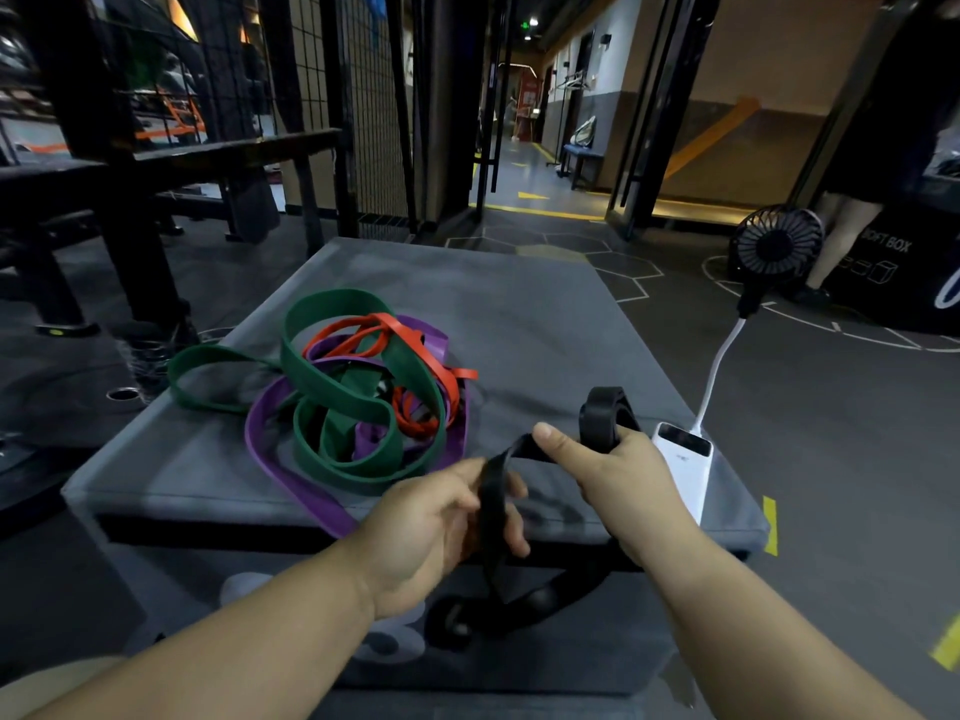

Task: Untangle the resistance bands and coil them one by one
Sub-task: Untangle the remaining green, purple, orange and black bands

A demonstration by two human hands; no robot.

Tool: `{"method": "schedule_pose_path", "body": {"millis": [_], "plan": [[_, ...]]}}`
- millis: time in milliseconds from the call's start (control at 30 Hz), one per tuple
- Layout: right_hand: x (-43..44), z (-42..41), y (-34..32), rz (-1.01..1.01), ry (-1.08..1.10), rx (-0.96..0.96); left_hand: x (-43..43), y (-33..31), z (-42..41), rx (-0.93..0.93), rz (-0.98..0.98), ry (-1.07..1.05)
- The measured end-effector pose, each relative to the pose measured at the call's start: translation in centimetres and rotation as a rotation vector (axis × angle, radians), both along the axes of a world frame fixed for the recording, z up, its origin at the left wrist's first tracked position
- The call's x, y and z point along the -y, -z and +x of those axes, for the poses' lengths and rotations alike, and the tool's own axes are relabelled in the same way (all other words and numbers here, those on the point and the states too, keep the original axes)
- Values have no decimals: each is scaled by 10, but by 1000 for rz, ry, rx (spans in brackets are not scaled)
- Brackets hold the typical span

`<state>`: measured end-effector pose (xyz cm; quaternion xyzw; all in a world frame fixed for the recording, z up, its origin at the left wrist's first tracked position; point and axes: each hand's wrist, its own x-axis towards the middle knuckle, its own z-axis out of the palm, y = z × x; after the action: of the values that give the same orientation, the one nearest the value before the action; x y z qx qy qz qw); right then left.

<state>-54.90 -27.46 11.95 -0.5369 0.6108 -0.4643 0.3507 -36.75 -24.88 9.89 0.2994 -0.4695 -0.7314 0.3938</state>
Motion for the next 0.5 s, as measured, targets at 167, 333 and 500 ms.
{"method": "schedule_pose_path", "body": {"millis": [167, 333, 500], "plan": [[3, -4, 2, 19, 23, 4, 7, 1, -2, 231, -65, -290], [5, -11, -1, 30, -11, -48, 13, -1, 6, 461, -223, -486], [-2, -15, -8, 22, -326, -261, 16, -16, 12, 0, 108, -412]]}}
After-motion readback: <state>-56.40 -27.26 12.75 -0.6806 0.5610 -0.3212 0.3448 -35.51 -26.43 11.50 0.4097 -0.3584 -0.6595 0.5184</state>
